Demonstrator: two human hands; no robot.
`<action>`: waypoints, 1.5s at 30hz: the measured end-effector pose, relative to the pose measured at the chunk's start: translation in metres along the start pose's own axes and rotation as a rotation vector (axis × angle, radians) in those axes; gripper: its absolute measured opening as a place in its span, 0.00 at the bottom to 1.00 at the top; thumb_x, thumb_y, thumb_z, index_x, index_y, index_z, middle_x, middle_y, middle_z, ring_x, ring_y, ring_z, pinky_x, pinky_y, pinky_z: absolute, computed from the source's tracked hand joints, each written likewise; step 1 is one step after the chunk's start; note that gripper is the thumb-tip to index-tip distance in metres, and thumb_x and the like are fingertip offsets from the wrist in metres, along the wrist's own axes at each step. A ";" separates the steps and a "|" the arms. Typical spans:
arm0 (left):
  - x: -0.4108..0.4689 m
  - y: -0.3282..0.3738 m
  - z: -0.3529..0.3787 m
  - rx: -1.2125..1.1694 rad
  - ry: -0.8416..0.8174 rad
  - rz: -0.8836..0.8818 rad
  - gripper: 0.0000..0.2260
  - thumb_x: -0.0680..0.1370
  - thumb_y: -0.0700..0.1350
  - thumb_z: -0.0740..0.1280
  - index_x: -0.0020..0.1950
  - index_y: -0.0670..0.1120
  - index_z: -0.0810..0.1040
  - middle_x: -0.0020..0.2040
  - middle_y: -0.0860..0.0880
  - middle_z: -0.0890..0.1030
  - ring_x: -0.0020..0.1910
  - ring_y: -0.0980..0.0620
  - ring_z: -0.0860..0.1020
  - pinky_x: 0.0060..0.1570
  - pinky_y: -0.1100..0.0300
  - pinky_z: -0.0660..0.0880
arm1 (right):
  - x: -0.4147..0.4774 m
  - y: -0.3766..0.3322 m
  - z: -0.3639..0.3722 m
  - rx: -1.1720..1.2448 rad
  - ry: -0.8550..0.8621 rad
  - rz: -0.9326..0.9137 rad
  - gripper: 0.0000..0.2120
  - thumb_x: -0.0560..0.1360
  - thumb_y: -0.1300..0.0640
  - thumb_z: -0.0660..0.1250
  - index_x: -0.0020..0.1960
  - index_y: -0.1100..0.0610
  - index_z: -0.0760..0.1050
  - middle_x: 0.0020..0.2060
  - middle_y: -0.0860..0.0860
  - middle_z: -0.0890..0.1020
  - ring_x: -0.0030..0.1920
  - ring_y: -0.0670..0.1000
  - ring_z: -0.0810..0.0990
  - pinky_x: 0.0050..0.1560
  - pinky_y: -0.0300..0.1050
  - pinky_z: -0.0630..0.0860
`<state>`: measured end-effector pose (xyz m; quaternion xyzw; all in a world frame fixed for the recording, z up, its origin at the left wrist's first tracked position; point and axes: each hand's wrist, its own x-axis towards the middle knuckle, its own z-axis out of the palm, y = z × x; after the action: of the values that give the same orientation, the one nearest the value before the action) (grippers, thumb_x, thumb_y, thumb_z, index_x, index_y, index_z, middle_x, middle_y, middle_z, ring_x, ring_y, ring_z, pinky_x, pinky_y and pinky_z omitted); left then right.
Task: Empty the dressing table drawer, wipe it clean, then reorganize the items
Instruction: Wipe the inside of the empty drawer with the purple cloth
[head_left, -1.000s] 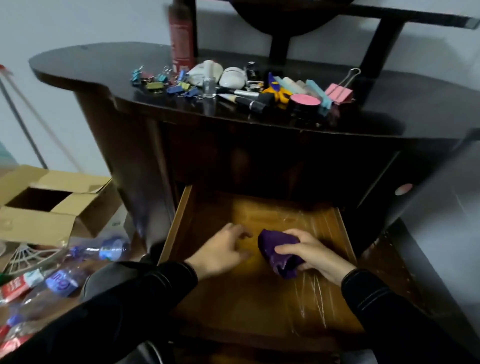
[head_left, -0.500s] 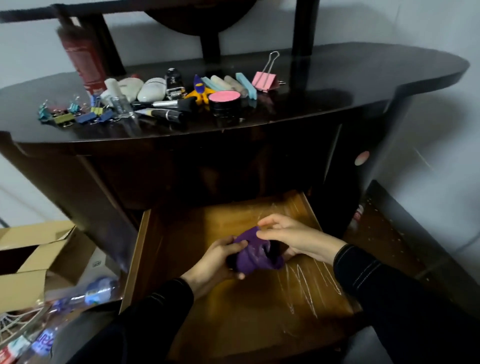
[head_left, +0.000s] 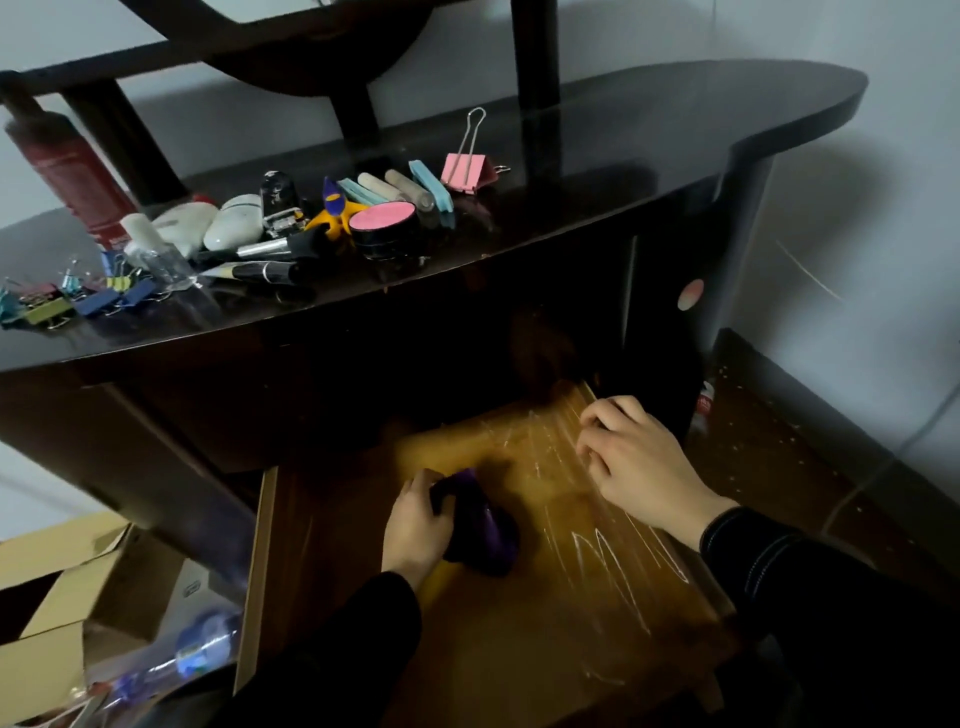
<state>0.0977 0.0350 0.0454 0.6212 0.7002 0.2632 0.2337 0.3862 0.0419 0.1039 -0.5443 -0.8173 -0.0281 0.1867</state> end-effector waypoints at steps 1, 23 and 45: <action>0.001 -0.002 0.001 0.047 0.037 0.060 0.08 0.81 0.45 0.66 0.60 0.49 0.73 0.54 0.51 0.75 0.53 0.52 0.75 0.53 0.57 0.77 | 0.000 -0.001 0.000 0.000 0.012 0.006 0.04 0.75 0.57 0.68 0.46 0.50 0.81 0.57 0.46 0.76 0.64 0.52 0.70 0.55 0.47 0.76; 0.009 -0.005 0.013 0.623 -0.189 0.545 0.23 0.78 0.45 0.66 0.73 0.49 0.67 0.70 0.46 0.70 0.65 0.42 0.72 0.61 0.49 0.74 | -0.004 -0.006 -0.002 0.039 0.034 0.026 0.04 0.74 0.59 0.69 0.43 0.52 0.81 0.55 0.46 0.78 0.61 0.51 0.72 0.47 0.43 0.77; 0.001 -0.009 -0.002 0.633 -0.404 0.585 0.21 0.80 0.59 0.64 0.70 0.54 0.67 0.71 0.51 0.63 0.68 0.48 0.67 0.62 0.53 0.75 | -0.002 -0.005 -0.002 0.010 0.040 0.026 0.05 0.76 0.57 0.67 0.49 0.53 0.80 0.57 0.46 0.75 0.61 0.51 0.72 0.47 0.43 0.78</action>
<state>0.0899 0.0353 0.0411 0.8717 0.4821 -0.0344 0.0806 0.3830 0.0376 0.1054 -0.5533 -0.8065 -0.0323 0.2059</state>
